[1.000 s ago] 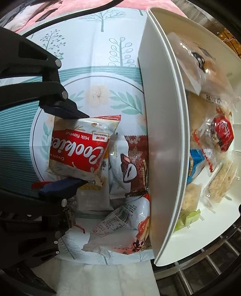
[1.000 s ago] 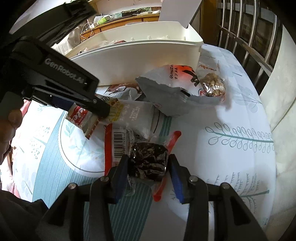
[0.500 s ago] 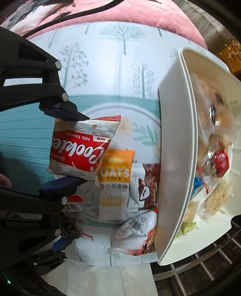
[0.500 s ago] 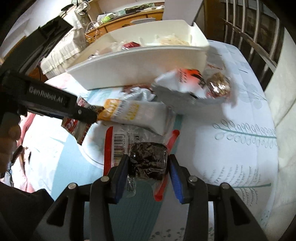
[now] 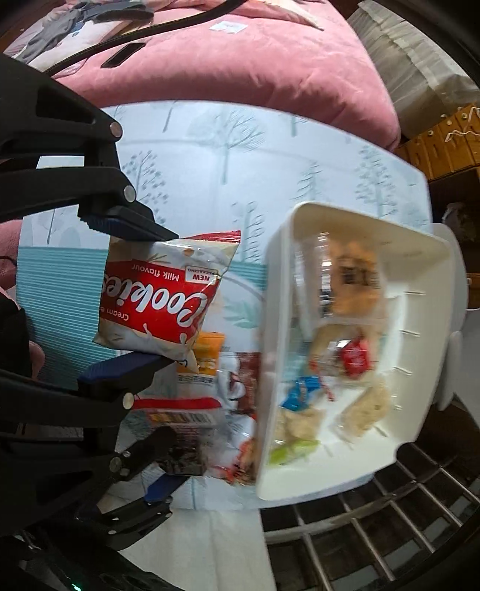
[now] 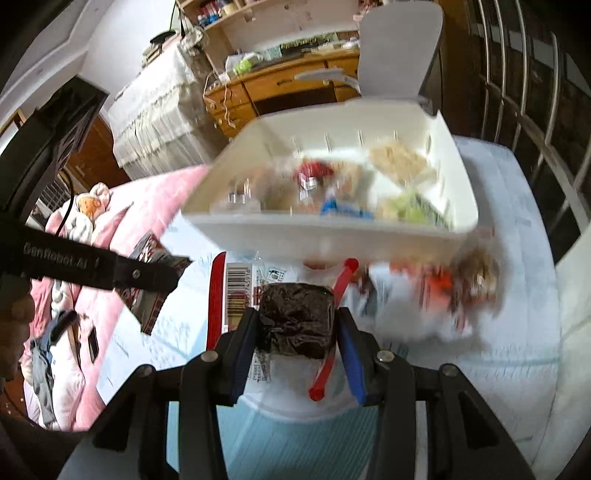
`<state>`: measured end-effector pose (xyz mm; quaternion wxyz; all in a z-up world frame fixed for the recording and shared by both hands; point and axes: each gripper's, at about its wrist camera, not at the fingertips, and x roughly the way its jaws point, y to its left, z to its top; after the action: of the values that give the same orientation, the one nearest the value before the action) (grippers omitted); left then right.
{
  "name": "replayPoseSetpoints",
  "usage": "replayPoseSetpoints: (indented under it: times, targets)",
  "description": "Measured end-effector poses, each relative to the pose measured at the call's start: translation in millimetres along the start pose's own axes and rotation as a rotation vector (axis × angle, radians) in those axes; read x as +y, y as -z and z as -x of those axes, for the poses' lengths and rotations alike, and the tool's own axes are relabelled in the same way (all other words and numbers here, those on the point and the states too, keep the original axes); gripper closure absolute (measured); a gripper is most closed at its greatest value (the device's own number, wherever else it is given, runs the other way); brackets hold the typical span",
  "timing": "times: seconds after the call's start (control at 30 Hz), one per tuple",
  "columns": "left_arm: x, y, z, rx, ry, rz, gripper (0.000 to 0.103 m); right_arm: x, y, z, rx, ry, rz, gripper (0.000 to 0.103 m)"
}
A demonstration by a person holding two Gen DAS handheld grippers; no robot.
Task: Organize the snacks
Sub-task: 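Carry the Cookies and chocolate packets into the white tray and open both grippers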
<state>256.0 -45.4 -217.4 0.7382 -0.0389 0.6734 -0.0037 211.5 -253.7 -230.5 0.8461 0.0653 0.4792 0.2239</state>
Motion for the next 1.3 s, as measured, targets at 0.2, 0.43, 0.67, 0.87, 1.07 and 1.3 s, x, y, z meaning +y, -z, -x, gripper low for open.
replayPoseSetpoints:
  times: [0.2, 0.43, 0.67, 0.87, 1.07, 1.3]
  targets:
    - [-6, -34, 26, -0.055, 0.018, -0.028, 0.05, -7, -41, 9, -0.092, 0.022, -0.031, 0.06]
    - [-20, -79, 34, -0.131, 0.068, -0.045, 0.05, -27, -74, 16, -0.179, 0.077, -0.071, 0.06]
    - [-46, -111, 21, -0.163, 0.114, -0.083, 0.049, -49, -91, 15, -0.217, 0.143, -0.075, 0.06]
    - [-52, -117, 5, -0.167, 0.125, -0.074, 0.033, -67, -85, 6, -0.205, 0.208, -0.129, 0.057]
    - [-51, -108, 3, -0.137, 0.135, -0.066, 0.025, -81, -81, 12, -0.193, 0.236, -0.173, 0.052]
    - [-57, -86, 29, -0.171, 0.15, -0.123, 0.024, -85, -80, 30, -0.174, 0.216, -0.217, 0.051]
